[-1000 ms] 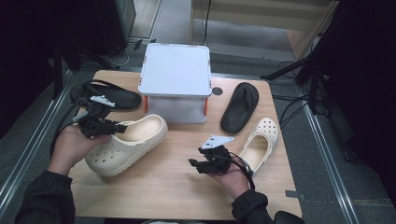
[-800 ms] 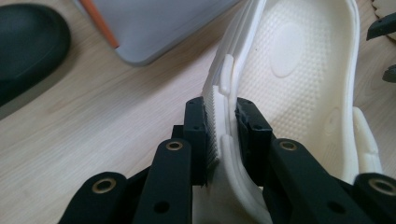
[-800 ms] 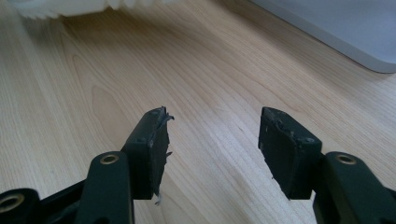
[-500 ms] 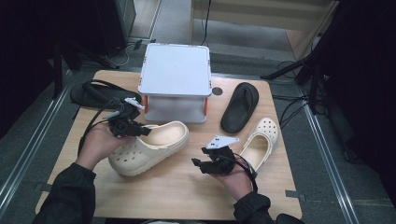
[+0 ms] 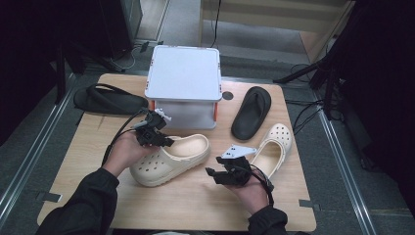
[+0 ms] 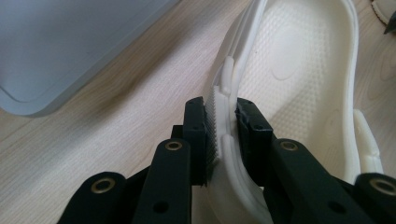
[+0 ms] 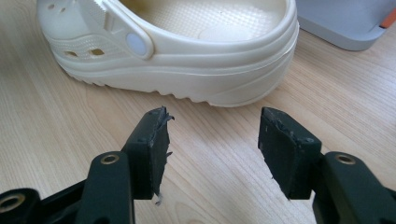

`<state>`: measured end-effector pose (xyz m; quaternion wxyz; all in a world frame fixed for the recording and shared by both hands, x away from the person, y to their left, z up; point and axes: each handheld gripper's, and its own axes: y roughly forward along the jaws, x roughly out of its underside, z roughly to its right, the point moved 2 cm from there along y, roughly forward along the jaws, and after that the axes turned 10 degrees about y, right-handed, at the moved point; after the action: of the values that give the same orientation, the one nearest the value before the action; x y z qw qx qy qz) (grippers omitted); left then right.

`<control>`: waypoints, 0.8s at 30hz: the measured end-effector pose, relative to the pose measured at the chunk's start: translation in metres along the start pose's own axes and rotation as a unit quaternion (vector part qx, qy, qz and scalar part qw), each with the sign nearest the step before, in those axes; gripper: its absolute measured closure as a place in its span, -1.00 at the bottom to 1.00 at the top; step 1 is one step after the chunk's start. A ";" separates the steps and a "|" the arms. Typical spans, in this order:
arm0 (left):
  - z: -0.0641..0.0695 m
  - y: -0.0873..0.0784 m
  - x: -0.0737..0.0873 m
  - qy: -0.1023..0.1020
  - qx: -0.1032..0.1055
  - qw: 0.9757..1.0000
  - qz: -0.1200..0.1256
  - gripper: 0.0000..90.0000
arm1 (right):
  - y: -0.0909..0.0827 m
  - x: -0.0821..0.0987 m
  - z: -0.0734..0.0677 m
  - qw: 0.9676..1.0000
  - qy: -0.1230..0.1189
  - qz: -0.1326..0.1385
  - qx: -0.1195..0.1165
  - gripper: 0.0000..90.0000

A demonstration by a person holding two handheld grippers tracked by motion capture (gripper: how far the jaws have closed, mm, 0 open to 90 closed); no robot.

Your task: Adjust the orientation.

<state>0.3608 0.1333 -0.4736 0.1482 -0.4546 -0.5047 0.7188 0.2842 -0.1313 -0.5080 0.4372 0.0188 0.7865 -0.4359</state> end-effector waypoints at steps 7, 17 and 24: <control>-0.003 0.005 -0.001 -0.008 0.012 1.000 0.000 0.64 | 0.000 0.002 0.002 1.000 0.005 0.001 0.000 -0.03; -0.004 -0.001 -0.003 -0.014 0.004 1.000 0.027 0.29 | -0.001 0.002 0.003 1.000 0.009 0.005 -0.003 -0.03; -0.007 -0.016 -0.002 -0.031 -0.006 0.998 0.059 0.20 | -0.001 0.001 0.002 1.000 0.009 0.006 -0.004 0.00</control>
<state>0.3638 0.1434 -0.4597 0.0873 -0.4618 -0.4855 0.7371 0.2844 -0.1339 -0.5087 0.4324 0.0256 0.7922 -0.4299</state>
